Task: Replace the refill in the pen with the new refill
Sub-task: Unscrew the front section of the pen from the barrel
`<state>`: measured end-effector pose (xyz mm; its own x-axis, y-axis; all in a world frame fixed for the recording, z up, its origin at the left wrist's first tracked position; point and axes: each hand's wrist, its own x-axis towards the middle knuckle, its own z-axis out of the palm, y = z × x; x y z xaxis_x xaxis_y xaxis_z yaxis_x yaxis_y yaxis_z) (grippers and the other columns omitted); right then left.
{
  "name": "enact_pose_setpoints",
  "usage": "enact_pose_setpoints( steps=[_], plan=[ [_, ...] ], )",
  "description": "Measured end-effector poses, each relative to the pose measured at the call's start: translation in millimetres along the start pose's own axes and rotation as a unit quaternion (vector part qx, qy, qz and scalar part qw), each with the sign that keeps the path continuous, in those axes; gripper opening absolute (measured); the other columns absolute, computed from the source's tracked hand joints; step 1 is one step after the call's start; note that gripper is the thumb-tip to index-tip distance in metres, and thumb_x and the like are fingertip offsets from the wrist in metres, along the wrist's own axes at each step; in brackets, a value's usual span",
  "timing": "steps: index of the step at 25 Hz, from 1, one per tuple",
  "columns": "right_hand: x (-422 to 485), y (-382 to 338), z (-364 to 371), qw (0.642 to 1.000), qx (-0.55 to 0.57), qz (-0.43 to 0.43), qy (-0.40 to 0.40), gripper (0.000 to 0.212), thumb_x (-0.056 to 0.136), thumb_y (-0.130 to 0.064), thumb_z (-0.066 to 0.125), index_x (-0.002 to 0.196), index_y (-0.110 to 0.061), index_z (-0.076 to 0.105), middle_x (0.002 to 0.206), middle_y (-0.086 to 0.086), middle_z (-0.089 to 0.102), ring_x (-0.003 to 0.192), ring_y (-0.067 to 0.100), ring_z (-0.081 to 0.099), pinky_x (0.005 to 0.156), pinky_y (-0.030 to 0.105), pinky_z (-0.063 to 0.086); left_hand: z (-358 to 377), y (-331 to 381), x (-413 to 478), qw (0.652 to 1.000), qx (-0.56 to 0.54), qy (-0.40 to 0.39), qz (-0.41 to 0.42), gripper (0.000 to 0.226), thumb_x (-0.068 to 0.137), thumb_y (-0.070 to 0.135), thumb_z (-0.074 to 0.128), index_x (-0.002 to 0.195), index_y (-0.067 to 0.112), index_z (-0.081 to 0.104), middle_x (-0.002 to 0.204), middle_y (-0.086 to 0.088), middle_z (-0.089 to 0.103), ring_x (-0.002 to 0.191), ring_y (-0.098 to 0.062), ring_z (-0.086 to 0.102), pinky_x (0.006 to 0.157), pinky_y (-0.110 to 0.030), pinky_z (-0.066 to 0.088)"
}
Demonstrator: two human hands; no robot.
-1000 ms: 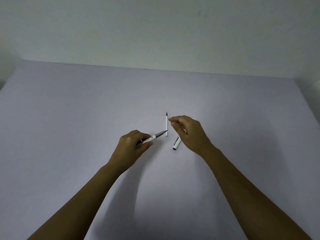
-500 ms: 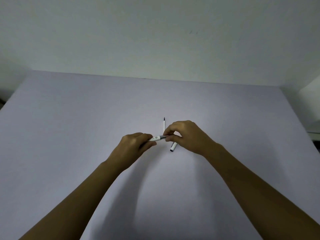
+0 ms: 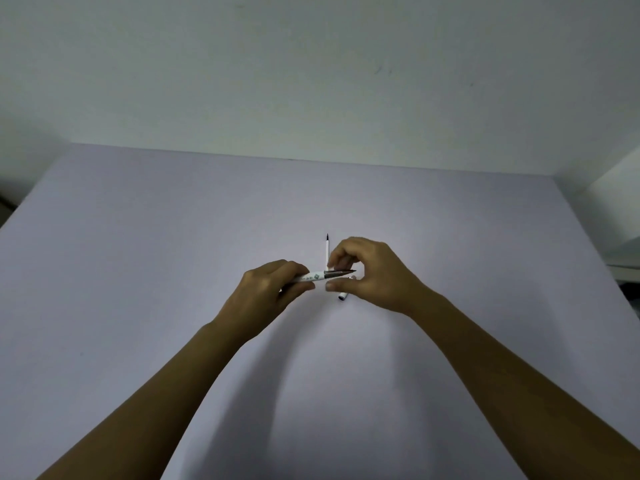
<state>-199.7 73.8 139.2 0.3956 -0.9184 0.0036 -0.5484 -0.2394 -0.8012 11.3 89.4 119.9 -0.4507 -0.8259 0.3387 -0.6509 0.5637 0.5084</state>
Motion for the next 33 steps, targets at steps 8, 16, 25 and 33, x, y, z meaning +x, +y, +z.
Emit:
enact_pose_setpoints(
  steps=[8,16,25,33],
  plan=[
    [-6,-2,0,0.999,0.044,0.019,-0.007,0.007,0.08,-0.023,0.071,0.082,-0.025,0.064,0.078,-0.01,0.067,0.073,-0.004,0.062,0.068,0.013,0.051,0,5,-4,1.0,-0.005,0.0,0.002,0.014,0.079,0.015,0.071,0.088,0.005,0.067,0.07,-0.006,0.067,0.055,-0.016,0.052,0.057,-0.013,0.031],
    [-3,-6,-1,0.998,0.043,0.054,-0.013,0.005,0.084,-0.029,0.066,0.082,-0.025,0.067,0.075,-0.009,0.068,0.065,-0.003,0.06,0.059,0.015,0.05,-5,1,-6,1.0,-0.023,0.001,0.009,0.012,0.083,0.014,0.066,0.091,0.005,0.067,0.07,-0.007,0.065,0.057,-0.015,0.05,0.056,-0.016,0.035],
    [-2,-8,-2,0.995,0.065,0.074,-0.002,0.009,0.084,-0.03,0.064,0.081,-0.023,0.069,0.073,-0.011,0.068,0.065,-0.003,0.062,0.064,0.01,0.045,-7,3,-7,0.999,-0.048,0.015,0.017,0.014,0.082,0.009,0.061,0.094,0.003,0.066,0.069,-0.007,0.064,0.057,-0.017,0.053,0.056,-0.016,0.039],
    [-4,-10,-4,0.995,0.065,0.079,0.011,0.013,0.085,-0.033,0.062,0.08,-0.024,0.069,0.072,-0.011,0.07,0.073,0.007,0.068,0.074,0.026,0.052,-8,3,-10,0.999,-0.047,0.02,0.012,0.015,0.083,0.008,0.061,0.096,0.004,0.066,0.071,-0.005,0.063,0.063,-0.008,0.046,0.059,-0.01,0.036]
  ],
)
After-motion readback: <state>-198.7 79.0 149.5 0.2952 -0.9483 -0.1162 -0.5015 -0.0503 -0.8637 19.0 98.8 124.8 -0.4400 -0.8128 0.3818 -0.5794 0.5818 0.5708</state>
